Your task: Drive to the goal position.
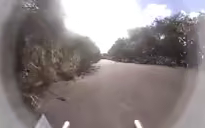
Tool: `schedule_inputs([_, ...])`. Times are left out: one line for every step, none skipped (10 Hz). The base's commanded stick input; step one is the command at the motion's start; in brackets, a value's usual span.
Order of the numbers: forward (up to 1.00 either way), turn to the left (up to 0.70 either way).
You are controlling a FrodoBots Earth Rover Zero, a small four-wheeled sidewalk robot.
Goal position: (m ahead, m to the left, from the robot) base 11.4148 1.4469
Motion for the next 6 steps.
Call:
schedule_inputs([0.70, -0.35])
schedule_inputs([0.70, -0.35])
schedule_inputs([0.70, -0.35])
schedule_inputs([0.70, -0.34])
schedule_inputs([0.70, -0.30])
schedule_inputs([0.70, -0.27])
